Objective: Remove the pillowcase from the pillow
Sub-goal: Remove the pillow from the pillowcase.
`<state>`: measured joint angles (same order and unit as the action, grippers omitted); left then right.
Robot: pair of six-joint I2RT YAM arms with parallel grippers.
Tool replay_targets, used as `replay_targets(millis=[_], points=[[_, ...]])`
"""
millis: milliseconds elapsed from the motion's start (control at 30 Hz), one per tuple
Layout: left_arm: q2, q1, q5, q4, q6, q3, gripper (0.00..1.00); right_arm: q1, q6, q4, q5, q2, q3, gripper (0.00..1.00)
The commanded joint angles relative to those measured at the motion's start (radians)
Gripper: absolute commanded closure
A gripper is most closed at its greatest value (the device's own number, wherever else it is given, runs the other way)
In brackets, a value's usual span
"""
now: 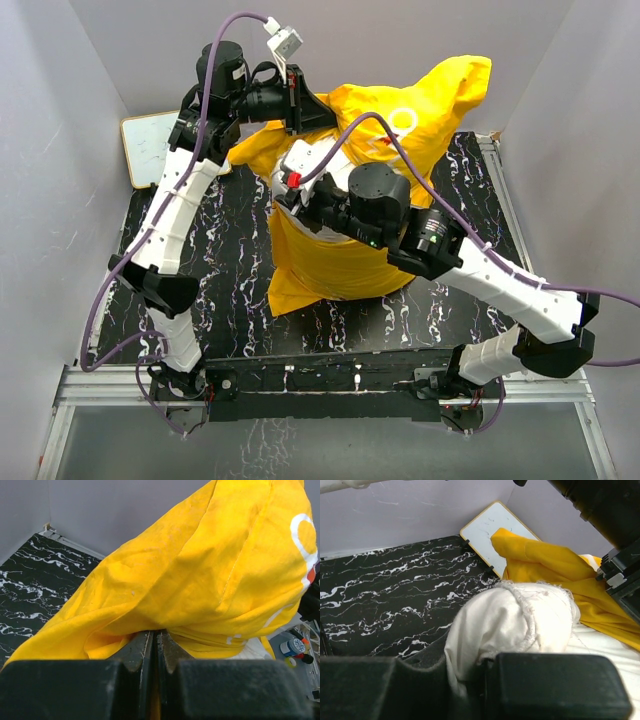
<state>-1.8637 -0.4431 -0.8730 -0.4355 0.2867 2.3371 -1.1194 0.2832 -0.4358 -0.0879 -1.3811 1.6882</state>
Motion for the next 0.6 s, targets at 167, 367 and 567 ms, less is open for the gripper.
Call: replay_targets(millis=[167, 367, 567], points=[[-0.165, -0.020, 0.644, 0.459, -0.144, 0.064, 1.00, -0.342, -0.119, -0.162, 0.638, -0.164, 0.095, 0.92], [-0.142, -0.037, 0.405, 0.256, -0.245, 0.100, 0.04, -0.200, -0.166, 0.007, 0.475, -0.059, -0.015, 0.92], [0.249, 0.051, 0.443, 0.312, -0.369, -0.320, 0.03, -0.045, -0.211, 0.146, 0.430, 0.068, -0.149, 0.92]])
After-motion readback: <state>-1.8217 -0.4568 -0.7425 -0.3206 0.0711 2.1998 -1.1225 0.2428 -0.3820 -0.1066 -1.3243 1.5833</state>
